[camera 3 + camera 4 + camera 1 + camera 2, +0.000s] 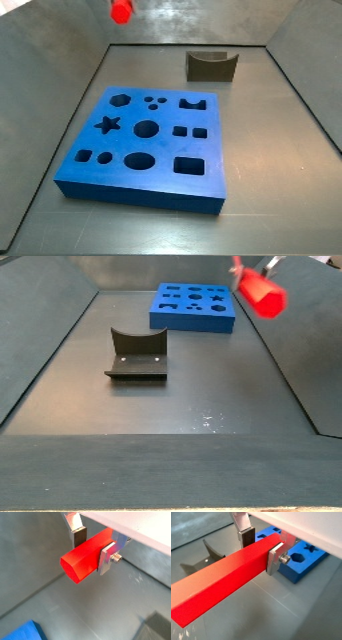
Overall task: Pick up the hexagon object. Move up. Place the hexagon object on the fixture. Regrasp the hexagon object. Move to above the board. Insert the hexagon object.
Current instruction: Place the hexagon object on the fixture.
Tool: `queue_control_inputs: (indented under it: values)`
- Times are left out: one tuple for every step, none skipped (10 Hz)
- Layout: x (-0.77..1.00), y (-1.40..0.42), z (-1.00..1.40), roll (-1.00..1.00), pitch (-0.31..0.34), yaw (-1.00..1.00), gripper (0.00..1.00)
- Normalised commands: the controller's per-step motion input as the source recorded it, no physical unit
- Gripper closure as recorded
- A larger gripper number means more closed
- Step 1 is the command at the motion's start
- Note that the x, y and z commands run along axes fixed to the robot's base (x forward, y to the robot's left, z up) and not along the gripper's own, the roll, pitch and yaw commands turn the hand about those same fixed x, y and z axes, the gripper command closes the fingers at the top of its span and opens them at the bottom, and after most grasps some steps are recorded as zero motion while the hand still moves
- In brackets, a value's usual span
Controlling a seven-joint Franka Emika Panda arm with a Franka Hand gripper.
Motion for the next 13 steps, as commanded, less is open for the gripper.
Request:
queue_control_inputs:
  values:
    - [1.00,-0.02,-0.44,0.00,-0.166,-0.24,1.00]
    - [1.00,-0.01,-0.39,0.03,-0.074,-0.14,1.00]
    - [1.00,-0.01,-0.36,0.06,-0.027,-0.09,1.00]
    - [1.00,0.00,-0.33,0.09,-0.007,-0.06,1.00]
    - [1.00,0.00,-0.31,0.10,0.004,-0.03,1.00]
    - [1.00,0.00,-0.28,0.13,0.013,-0.01,1.00]
    - [1.00,0.00,-0.26,0.14,0.015,0.00,1.00]
    - [1.00,0.00,-0.23,0.17,0.017,0.03,1.00]
    - [1.00,0.00,-0.22,0.18,0.014,0.03,1.00]
    - [1.00,0.00,-0.20,0.20,0.011,0.04,1.00]
    - [1.00,0.00,-0.19,0.22,0.011,0.05,1.00]
    - [1.00,0.13,0.52,-1.00,0.072,0.13,1.00]
    - [1.00,0.13,0.54,-1.00,0.073,0.13,1.00]
